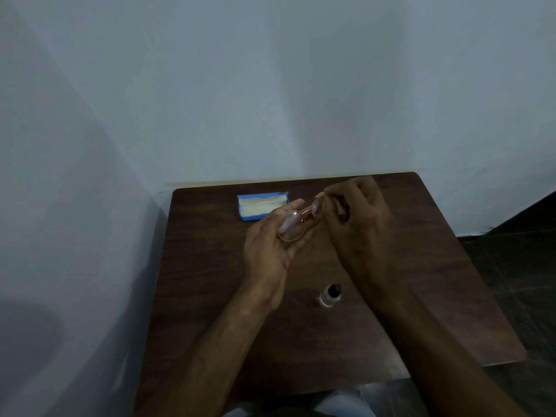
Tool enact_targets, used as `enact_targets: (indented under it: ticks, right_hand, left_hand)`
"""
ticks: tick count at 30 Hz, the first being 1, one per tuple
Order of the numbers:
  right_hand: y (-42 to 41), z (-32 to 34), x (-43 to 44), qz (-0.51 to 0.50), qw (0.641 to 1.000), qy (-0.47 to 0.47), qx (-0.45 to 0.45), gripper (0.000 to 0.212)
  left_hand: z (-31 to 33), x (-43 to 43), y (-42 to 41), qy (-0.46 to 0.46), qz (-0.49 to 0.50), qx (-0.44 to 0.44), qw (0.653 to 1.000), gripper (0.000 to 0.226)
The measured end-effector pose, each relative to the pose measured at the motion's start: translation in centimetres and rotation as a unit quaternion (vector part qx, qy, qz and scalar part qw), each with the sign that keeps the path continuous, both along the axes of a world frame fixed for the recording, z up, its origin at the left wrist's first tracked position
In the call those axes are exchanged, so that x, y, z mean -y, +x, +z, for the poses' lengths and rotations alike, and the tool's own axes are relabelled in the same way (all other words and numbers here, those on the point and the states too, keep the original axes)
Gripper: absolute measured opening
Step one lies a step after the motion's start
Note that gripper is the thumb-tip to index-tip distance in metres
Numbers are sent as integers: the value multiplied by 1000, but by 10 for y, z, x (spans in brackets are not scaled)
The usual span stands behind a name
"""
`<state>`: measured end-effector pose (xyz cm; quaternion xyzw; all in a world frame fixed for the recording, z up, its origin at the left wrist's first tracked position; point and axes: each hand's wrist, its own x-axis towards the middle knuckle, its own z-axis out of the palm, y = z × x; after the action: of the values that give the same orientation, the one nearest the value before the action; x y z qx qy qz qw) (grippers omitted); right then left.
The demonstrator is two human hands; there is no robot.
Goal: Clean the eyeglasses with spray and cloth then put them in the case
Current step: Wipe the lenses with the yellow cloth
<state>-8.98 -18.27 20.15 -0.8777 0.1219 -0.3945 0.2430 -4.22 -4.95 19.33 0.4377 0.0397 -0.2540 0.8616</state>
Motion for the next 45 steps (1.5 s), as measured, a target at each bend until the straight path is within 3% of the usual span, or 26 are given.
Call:
enact_targets:
  ticks: [4, 9, 13, 16, 18, 20, 22, 24, 27, 30, 32, 35, 41, 45]
  right_hand:
    - [1, -12, -10, 51, 996, -61, -34, 6]
    - [5, -12, 23, 1, 999, 44, 2, 8]
    - [-1, -15, -7, 82, 996, -22, -17, 10]
    - [0, -16, 3, 57, 994, 89, 8, 9]
    - [2, -14, 13, 58, 959, 278, -4, 10]
    - [1, -11, 17, 96, 884, 456, -18, 10]
    - [-3, -6, 19, 133, 807, 575, -8, 12]
    - [-7, -1, 20, 156, 761, 630, 8, 15]
    - [-12, 4, 20, 182, 746, 641, 14, 24]
    - [-16, 9, 20, 195, 763, 617, 9, 23]
    - [-19, 13, 19, 197, 795, 573, 13, 19]
    - [-20, 16, 14, 188, 857, 478, 49, 16]
    - [-20, 14, 3, 145, 920, 345, 114, 16]
    - [-26, 14, 4, 118, 946, 271, 136, 17]
  left_hand:
    - [-5, 2, 1, 32, 12, 28, 999, 34]
    - [-5, -3, 6, 67, 12, 64, 996, 28]
    - [-2, 0, 4, 44, 23, 44, 998, 32]
    - [-4, -1, 6, 46, 25, 62, 997, 38]
    - [-4, -3, 6, 57, 32, 85, 994, 40]
    - [-2, -6, 8, 72, 31, 112, 991, 39]
    - [0, -10, 11, 88, 16, 142, 986, 38]
    - [3, -14, 15, 114, 4, 188, 976, 37]
    - [9, -19, 16, 129, 6, 256, 958, 35]
    - [14, -21, 15, 143, 19, 327, 934, 51]
    - [15, -22, 17, 151, 35, 361, 920, 66]
    - [11, -23, 20, 149, 60, 382, 910, 69]
    - [3, -19, 13, 118, 28, 293, 948, 68]
    - [-2, -19, 8, 116, -14, 188, 975, 47]
